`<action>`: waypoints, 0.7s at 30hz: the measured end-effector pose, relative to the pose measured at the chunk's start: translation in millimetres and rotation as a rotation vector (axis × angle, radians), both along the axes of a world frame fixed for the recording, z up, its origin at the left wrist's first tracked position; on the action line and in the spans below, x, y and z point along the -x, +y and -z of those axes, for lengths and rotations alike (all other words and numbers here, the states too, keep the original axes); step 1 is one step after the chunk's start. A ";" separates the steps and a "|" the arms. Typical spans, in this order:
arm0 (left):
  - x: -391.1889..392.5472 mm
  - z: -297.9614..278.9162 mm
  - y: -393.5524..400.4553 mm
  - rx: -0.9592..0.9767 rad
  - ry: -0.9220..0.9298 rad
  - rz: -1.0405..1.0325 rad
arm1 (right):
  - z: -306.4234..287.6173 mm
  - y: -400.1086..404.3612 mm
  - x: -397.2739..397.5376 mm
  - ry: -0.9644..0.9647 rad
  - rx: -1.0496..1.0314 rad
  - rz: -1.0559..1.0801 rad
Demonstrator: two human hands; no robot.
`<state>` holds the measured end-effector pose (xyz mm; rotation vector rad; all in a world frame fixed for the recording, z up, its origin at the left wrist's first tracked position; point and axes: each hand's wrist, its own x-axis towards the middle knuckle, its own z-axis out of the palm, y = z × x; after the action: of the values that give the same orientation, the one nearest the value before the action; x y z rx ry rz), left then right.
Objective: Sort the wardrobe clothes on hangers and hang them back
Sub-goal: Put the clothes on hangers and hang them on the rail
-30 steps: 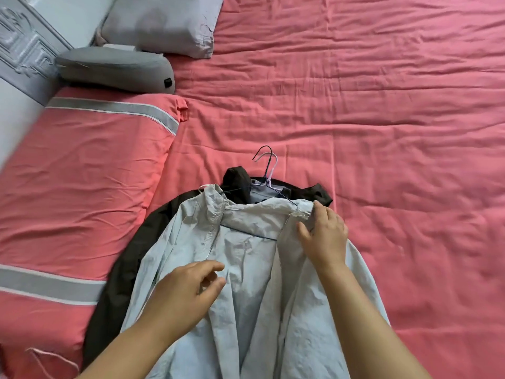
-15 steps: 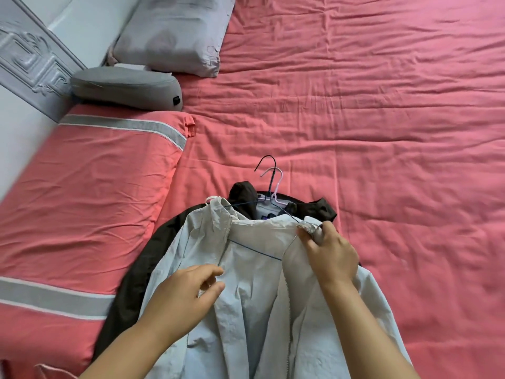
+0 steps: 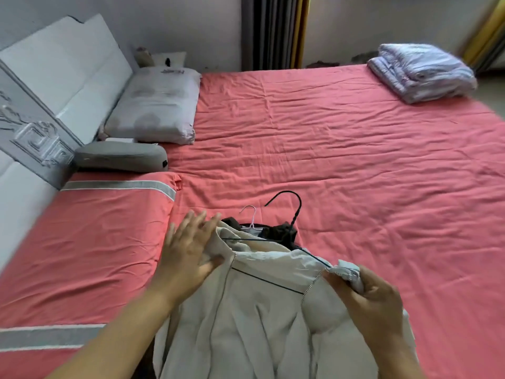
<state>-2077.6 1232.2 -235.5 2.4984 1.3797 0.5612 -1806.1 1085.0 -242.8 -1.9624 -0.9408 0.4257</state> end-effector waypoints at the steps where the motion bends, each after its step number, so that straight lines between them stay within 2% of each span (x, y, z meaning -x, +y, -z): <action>1: 2.4 -10.6 -3.3 0.005 -0.042 0.062 | -13.7 -12.9 3.6 0.015 -0.024 0.007; 4: 13.5 -43.3 -17.3 0.059 -0.171 0.258 | -53.2 -56.7 22.8 0.018 -0.081 0.075; 10: 26.0 -104.2 -63.0 -0.163 -0.345 0.571 | -133.8 -148.0 104.3 -0.112 -0.181 0.348; 16: 48.1 -182.3 -117.7 -0.354 -0.647 0.706 | -202.1 -237.0 212.7 -0.268 -0.268 0.644; 21: 48.5 -233.3 -149.2 -0.310 -0.741 0.879 | -247.0 -304.0 283.2 -0.422 -0.243 0.768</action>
<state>-2126.1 1083.0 -2.2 2.3601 -0.0873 1.3228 -2089.3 781.1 4.3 -2.0382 -0.3868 -0.5294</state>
